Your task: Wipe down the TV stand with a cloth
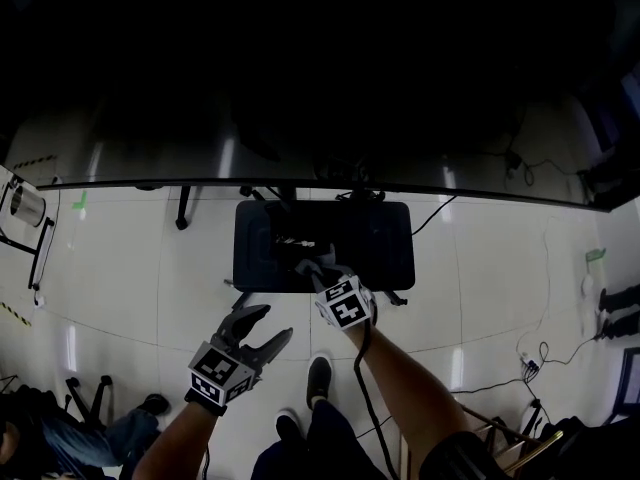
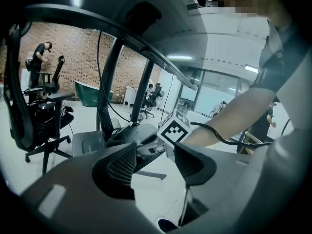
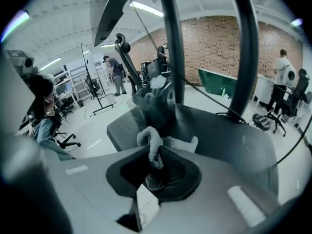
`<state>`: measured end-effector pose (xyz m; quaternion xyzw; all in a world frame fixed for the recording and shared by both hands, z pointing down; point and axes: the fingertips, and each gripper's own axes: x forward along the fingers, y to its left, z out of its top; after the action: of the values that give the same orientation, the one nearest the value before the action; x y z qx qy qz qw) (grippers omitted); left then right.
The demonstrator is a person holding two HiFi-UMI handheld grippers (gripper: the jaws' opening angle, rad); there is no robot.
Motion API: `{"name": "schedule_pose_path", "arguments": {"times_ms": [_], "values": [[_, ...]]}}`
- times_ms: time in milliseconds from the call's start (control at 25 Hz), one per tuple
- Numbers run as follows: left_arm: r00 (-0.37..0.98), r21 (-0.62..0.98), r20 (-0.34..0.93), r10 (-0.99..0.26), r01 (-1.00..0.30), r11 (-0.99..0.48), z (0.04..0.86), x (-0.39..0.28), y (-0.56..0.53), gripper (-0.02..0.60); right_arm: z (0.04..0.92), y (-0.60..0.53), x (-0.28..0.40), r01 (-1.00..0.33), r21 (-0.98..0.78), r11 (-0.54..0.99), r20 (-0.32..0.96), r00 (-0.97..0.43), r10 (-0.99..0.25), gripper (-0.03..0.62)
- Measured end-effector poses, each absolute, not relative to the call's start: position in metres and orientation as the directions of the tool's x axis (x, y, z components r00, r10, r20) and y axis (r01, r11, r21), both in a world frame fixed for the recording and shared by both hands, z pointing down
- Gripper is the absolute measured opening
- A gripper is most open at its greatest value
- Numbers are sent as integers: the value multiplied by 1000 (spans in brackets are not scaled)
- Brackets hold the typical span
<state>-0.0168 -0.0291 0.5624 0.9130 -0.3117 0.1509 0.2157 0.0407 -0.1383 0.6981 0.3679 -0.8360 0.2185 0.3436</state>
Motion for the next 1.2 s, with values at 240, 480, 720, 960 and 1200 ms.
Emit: {"name": "schedule_pose_path", "arguments": {"times_ms": [240, 480, 720, 960, 1200], "values": [[747, 292, 408, -526, -652, -700, 561, -28, -25, 267, 722, -120, 19, -737, -115, 666, 755, -501, -424, 46], [751, 304, 411, -517, -647, -699, 566, -29, -18, 267, 719, -120, 79, -789, -87, 609, 765, -444, -466, 44], [768, 312, 413, -490, -625, -715, 570, -14, -20, 266, 719, -124, 170, -862, -26, 506, 779, -335, -530, 46], [778, 306, 411, -474, -608, -733, 570, 1, -22, 267, 721, -118, 250, -915, 29, 403, 802, -219, -556, 44], [787, 301, 391, -476, -598, -743, 555, 5, -19, 266, 694, -105, 271, -920, 69, 387, 786, -188, -588, 44]]}}
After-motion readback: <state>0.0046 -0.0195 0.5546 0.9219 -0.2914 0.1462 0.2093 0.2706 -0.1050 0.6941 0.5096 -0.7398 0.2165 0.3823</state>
